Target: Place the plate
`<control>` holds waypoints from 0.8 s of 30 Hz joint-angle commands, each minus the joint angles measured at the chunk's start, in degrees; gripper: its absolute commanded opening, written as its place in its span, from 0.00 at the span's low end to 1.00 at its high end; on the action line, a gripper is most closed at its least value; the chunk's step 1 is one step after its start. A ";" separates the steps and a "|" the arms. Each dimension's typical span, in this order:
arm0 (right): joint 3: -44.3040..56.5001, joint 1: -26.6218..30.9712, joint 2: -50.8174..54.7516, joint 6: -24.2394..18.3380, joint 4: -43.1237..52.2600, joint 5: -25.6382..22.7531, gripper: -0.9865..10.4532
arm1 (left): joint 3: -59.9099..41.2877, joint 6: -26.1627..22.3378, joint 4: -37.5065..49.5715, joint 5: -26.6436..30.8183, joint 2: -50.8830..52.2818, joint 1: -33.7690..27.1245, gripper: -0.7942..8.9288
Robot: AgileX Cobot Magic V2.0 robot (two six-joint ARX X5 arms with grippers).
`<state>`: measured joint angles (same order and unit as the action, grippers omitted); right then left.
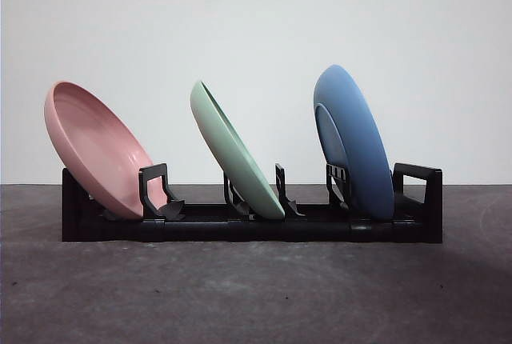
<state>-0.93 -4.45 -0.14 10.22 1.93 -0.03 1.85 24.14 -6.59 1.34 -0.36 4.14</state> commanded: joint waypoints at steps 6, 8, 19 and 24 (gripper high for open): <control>-0.33 -0.02 -0.11 20.83 4.87 1.29 0.10 | 0.55 6.71 7.06 -4.33 0.15 0.00 0.09; -1.49 -0.02 -0.26 21.90 4.87 1.53 0.10 | 2.45 6.82 5.75 -4.94 -0.02 0.00 0.09; -23.28 -0.04 -11.91 14.99 -12.59 11.15 0.10 | 24.44 5.92 -16.90 -9.51 -8.11 0.00 0.09; -35.58 -0.04 -20.68 5.99 -25.92 16.70 0.10 | 36.02 2.99 -29.03 -14.25 -15.15 0.00 0.09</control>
<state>-34.61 -4.45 -19.90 21.15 -22.59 16.27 35.92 29.06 -34.50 -12.36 -14.61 4.14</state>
